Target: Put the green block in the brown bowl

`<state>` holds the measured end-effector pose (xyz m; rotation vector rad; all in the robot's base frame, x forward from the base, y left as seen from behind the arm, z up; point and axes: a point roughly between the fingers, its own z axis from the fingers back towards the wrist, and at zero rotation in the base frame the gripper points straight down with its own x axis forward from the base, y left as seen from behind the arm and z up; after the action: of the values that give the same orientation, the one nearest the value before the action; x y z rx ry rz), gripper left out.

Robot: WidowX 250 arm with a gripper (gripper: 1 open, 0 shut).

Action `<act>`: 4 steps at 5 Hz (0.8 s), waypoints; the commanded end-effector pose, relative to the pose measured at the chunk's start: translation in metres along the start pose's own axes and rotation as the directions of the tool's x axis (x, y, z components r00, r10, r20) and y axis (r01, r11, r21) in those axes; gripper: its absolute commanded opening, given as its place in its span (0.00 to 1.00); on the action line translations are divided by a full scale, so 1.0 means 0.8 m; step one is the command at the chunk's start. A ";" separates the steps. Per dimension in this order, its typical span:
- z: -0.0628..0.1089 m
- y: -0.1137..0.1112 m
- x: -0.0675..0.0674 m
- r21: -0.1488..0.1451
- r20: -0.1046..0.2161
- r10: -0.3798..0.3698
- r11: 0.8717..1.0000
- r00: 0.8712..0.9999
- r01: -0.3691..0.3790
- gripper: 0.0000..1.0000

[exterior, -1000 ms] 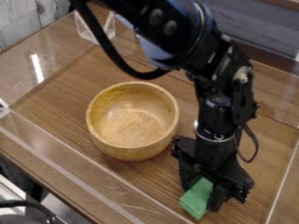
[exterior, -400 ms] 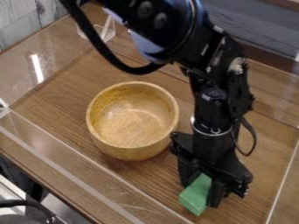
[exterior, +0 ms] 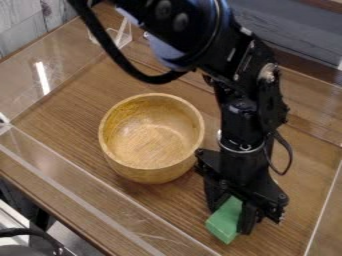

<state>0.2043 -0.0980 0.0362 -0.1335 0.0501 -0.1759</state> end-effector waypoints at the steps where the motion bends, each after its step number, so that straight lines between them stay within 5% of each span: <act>1: 0.008 0.001 0.007 -0.013 0.036 0.009 1.000 0.999 -0.008 0.00; 2: 0.006 0.001 0.008 -0.017 0.035 0.009 1.000 0.999 -0.009 0.00; 4: 0.058 0.006 -0.001 -0.026 0.018 0.065 0.998 0.998 -0.064 0.00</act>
<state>0.1984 -0.0861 0.0694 -0.1481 0.0927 -0.1093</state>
